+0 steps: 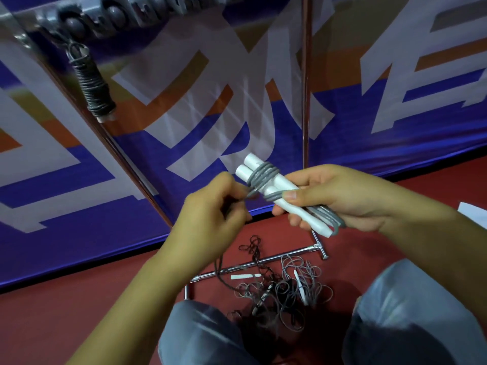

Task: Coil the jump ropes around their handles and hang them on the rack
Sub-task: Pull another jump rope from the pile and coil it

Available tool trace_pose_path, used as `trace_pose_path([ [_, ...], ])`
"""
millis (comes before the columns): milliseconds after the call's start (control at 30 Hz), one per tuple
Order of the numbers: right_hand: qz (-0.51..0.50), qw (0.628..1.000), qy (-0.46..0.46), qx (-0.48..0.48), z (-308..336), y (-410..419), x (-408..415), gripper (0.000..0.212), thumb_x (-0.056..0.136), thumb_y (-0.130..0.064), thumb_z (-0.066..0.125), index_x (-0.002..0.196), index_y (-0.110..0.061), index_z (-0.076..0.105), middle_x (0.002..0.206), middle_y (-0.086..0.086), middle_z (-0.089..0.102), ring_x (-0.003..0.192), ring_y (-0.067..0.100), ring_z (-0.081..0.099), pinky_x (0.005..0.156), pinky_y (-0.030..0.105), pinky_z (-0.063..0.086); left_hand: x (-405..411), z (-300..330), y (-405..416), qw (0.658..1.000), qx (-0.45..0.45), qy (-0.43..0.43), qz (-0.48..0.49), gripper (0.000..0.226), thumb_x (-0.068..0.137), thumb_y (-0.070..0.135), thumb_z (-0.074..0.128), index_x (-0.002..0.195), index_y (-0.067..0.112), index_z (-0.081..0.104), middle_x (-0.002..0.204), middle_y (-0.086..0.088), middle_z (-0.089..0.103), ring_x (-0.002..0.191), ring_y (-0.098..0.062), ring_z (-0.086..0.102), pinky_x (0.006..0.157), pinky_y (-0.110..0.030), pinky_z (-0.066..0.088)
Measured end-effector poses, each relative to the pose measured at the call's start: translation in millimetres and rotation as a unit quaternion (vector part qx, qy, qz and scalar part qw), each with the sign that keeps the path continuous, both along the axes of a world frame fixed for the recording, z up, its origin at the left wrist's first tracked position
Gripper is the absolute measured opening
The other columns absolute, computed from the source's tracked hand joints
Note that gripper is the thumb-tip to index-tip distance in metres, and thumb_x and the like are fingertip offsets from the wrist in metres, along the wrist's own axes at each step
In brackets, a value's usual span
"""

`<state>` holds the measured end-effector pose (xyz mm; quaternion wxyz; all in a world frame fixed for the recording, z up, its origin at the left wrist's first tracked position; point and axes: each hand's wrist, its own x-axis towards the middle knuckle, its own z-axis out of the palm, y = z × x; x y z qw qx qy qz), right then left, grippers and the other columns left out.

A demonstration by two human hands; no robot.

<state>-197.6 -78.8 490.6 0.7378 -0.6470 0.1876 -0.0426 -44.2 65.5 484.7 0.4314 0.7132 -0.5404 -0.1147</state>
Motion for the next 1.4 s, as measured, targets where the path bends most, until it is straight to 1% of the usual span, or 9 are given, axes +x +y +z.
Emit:
trace_pose_path([
  [67, 0.000, 1.000, -0.008, 0.025, 0.3, -0.7, 0.3, 0.032, 0.080, -0.016, 0.058, 0.106, 0.000, 0.064, 0.091, 0.011, 0.071, 0.064, 0.011, 0.063, 0.056, 0.021, 0.052, 0.4, -3.5, 2.1, 0.996, -0.041, -0.078, -0.020, 0.020, 0.082, -0.005, 0.054, 0.080, 0.015, 0.056, 0.085, 0.020, 0.065, 0.071, 0.007, 0.062, 0.061, -0.008, 0.044],
  [167, 0.002, 0.998, -0.013, 0.056, -2.1, -0.2, 0.8, 0.038, 0.076, -0.018, 0.059, 0.109, 0.001, 0.064, 0.093, 0.012, 0.071, 0.066, 0.012, 0.063, 0.055, 0.021, 0.052, 1.3, -5.5, 5.0, 0.997, -0.066, 0.017, -0.035, 0.024, 0.081, 0.004, 0.053, 0.080, 0.027, 0.058, 0.088, 0.018, 0.067, 0.071, 0.000, 0.060, 0.064, -0.013, 0.045],
  [333, -0.001, 0.998, -0.017, 0.054, -4.7, 4.7, 2.2, 0.031, 0.081, -0.015, 0.058, 0.108, 0.001, 0.062, 0.090, 0.011, 0.070, 0.063, 0.012, 0.062, 0.054, 0.022, 0.051, -5.7, -2.2, 2.3, 0.989, -0.069, 0.131, 0.005, 0.022, 0.079, 0.027, 0.071, 0.078, 0.006, 0.064, 0.075, -0.004, 0.067, 0.063, -0.004, 0.054, 0.060, -0.015, 0.045],
  [467, -0.043, 0.998, -0.022, 0.034, -6.2, 8.2, 0.3, 0.034, 0.085, -0.007, 0.058, 0.117, -0.013, 0.047, 0.089, 0.016, 0.072, 0.061, 0.018, 0.065, 0.053, 0.024, 0.052, -6.9, -5.7, -2.3, 0.971, -0.055, 0.228, 0.037, 0.023, 0.076, 0.015, 0.071, 0.089, 0.019, 0.053, 0.067, 0.005, 0.064, 0.062, -0.005, 0.059, 0.060, -0.015, 0.046],
  [1000, -0.100, 0.993, -0.039, -0.054, -15.1, 18.3, -0.6, 0.030, 0.092, -0.002, 0.056, 0.110, -0.026, 0.051, 0.088, 0.012, 0.073, 0.061, 0.018, 0.064, 0.056, 0.024, 0.051, -14.7, -20.3, -8.6, 0.992, -0.027, -0.014, 0.125, 0.016, 0.088, 0.023, 0.064, 0.084, 0.038, 0.060, 0.070, 0.013, 0.065, 0.067, -0.003, 0.058, 0.060, -0.012, 0.044],
  [1100, -0.107, 0.991, -0.057, -0.047, -17.0, 18.9, -0.6, 0.034, 0.091, -0.002, 0.057, 0.114, -0.027, 0.054, 0.088, 0.012, 0.074, 0.060, 0.016, 0.063, 0.056, 0.023, 0.050, -10.8, -15.9, -11.0, 0.986, 0.003, 0.126, 0.108, 0.006, 0.086, 0.021, 0.067, 0.085, 0.027, 0.068, 0.060, 0.009, 0.062, 0.056, -0.001, 0.053, 0.055, -0.011, 0.042],
  [1233, -0.104, 0.990, -0.083, -0.034, -15.4, 18.7, 0.4, 0.038, 0.088, -0.004, 0.059, 0.116, -0.029, 0.055, 0.088, 0.011, 0.074, 0.060, 0.015, 0.062, 0.059, 0.025, 0.051, -2.1, -9.9, -14.6, 0.887, 0.021, 0.461, -0.009, 0.013, 0.072, 0.018, 0.065, 0.080, 0.013, 0.073, 0.069, 0.001, 0.063, 0.053, -0.006, 0.048, 0.050, -0.015, 0.041],
  [1300, -0.099, 0.991, -0.092, -0.021, -14.9, 18.5, 1.4, 0.038, 0.087, -0.005, 0.059, 0.116, -0.029, 0.056, 0.088, 0.012, 0.073, 0.059, 0.015, 0.061, 0.059, 0.026, 0.050, 1.1, -8.2, -15.8, 0.893, -0.004, 0.450, 0.003, 0.018, 0.070, 0.016, 0.067, 0.086, 0.011, 0.073, 0.074, -0.004, 0.063, 0.053, -0.007, 0.048, 0.051, -0.017, 0.041],
  [1400, -0.103, 0.990, -0.097, 0.005, -15.9, 15.9, 2.2, 0.038, 0.087, -0.005, 0.059, 0.117, -0.029, 0.057, 0.088, 0.015, 0.073, 0.060, 0.016, 0.059, 0.060, 0.027, 0.049, -4.8, -8.3, -14.4, 0.960, -0.038, 0.269, 0.074, 0.010, 0.079, 0.013, 0.069, 0.089, 0.016, 0.072, 0.067, 0.008, 0.068, 0.056, 0.000, 0.056, 0.057, -0.012, 0.044],
])
